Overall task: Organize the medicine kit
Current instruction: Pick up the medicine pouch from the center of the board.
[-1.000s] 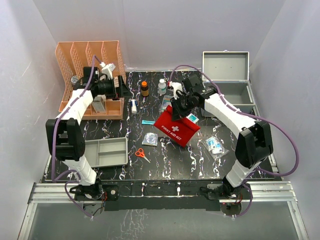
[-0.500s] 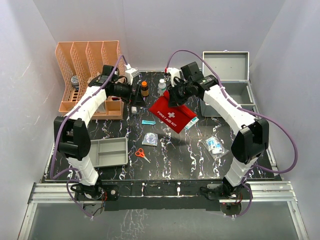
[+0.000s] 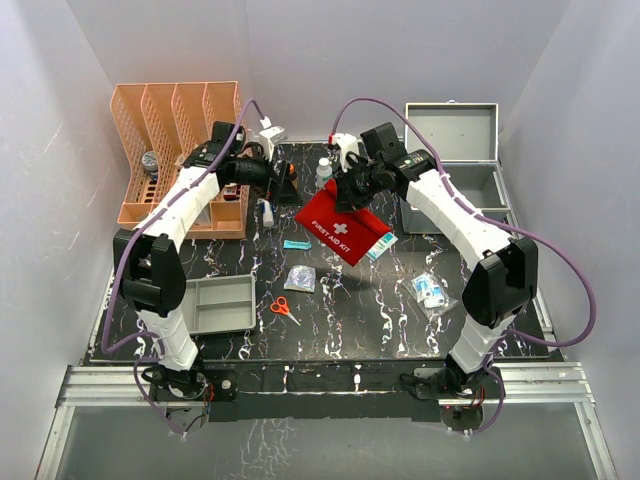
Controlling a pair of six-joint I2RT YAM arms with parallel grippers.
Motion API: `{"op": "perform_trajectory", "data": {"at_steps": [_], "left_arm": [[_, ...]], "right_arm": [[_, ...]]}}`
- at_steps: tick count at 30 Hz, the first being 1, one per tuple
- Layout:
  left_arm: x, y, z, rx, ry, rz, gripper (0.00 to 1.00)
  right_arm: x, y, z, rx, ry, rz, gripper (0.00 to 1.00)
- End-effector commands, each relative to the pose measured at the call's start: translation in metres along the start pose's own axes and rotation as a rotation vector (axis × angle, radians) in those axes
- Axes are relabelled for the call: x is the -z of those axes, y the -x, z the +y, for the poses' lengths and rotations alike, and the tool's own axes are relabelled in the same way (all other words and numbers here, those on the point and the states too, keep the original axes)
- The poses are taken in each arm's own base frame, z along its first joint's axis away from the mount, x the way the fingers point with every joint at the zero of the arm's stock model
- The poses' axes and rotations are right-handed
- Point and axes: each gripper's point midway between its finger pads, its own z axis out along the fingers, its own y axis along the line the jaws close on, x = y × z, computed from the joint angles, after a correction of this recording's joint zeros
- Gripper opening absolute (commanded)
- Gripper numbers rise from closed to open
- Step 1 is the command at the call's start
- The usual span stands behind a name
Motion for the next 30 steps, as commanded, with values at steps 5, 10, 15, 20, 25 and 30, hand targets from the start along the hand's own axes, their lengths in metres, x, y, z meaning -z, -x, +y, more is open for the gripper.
{"op": "perform_trajectory", "data": {"at_steps": [5, 10, 15, 20, 25, 30], "left_arm": [[-0.003, 0.017, -0.029, -0.055, -0.151, -0.011, 0.95], [-0.013, 0.012, -0.051, -0.089, -0.234, 0.011, 0.95], [-0.023, 0.002, -0.063, -0.083, -0.284, 0.044, 0.94], [-0.025, 0.008, -0.067, -0.078, -0.306, 0.021, 0.66], [-0.023, 0.017, -0.076, -0.046, -0.350, -0.004, 0.00], [-0.012, 0.031, -0.065, 0.062, -0.296, -0.077, 0.00]], "right_arm": [[0.033, 0.050, 0.024, 0.109, 0.027, -0.170, 0.00], [0.037, 0.059, 0.031, 0.129, 0.045, -0.196, 0.00], [0.039, 0.065, 0.035, 0.145, 0.053, -0.216, 0.00], [0.038, 0.065, 0.037, 0.147, 0.058, -0.221, 0.00], [0.039, 0.073, 0.031, 0.120, 0.018, -0.259, 0.00], [0.062, 0.099, 0.013, 0.068, -0.141, -0.373, 0.05]]}}
